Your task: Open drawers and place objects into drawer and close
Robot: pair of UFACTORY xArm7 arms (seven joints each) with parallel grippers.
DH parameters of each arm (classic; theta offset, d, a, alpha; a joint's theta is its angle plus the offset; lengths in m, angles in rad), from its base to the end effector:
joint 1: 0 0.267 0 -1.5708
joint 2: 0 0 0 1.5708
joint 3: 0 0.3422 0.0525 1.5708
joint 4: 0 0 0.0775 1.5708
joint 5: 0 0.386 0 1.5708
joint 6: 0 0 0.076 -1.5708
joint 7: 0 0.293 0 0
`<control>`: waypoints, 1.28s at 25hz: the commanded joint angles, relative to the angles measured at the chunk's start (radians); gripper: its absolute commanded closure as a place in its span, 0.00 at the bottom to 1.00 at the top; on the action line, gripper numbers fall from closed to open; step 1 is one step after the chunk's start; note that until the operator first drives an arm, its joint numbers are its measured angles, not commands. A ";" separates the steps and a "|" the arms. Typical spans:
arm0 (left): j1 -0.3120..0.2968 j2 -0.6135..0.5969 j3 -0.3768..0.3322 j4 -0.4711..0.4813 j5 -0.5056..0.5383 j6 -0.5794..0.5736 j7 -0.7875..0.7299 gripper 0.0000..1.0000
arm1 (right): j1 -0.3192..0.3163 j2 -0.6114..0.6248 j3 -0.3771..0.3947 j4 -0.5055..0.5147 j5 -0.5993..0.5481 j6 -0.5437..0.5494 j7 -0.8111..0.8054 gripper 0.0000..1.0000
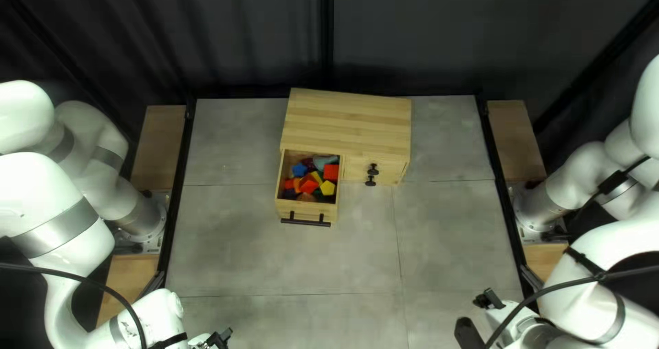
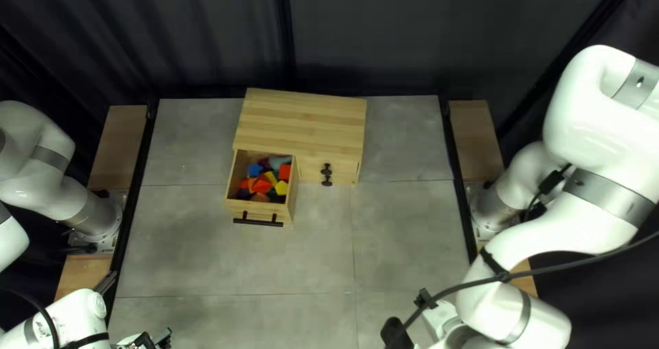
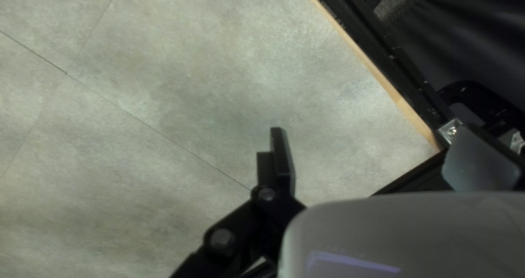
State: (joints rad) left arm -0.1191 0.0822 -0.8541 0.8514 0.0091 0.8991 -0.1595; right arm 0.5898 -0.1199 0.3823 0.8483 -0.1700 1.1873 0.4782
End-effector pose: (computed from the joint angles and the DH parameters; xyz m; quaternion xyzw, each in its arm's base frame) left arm 0.2446 -0.3743 0.0927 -0.9154 0.3985 0.0576 0.0040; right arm 0.2556 0.2911 0.1571 0.9491 0.2772 -0.0214 0.1480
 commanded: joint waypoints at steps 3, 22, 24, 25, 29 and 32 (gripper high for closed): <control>0.000 0.000 0.000 0.000 0.000 0.000 0.000 0.00 | -0.005 0.008 -0.004 -0.019 0.025 0.000 0.046 0.00; -0.012 0.177 0.035 0.456 0.258 0.561 0.375 0.00 | -0.005 0.008 -0.004 -0.019 0.025 0.000 0.046 0.00; -0.001 0.184 0.036 0.466 0.285 0.564 0.456 0.00 | -0.005 0.008 -0.004 -0.019 0.025 0.000 0.046 0.00; 0.013 0.174 0.037 0.455 0.293 0.551 0.502 0.00 | -0.005 0.008 -0.004 -0.019 0.025 0.000 0.046 0.00; 0.071 0.106 0.045 0.374 0.254 0.477 0.566 0.00 | -0.005 0.008 -0.004 -0.019 0.025 0.000 0.046 0.00; 0.071 0.106 0.045 0.374 0.254 0.477 0.566 0.00 | -0.005 0.008 -0.004 -0.019 0.025 0.000 0.046 0.00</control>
State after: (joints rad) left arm -0.0513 0.1913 -0.8097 1.2298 0.2653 1.3797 0.4027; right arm 0.5843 -0.1118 0.3786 0.8296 -0.1453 1.1877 0.5239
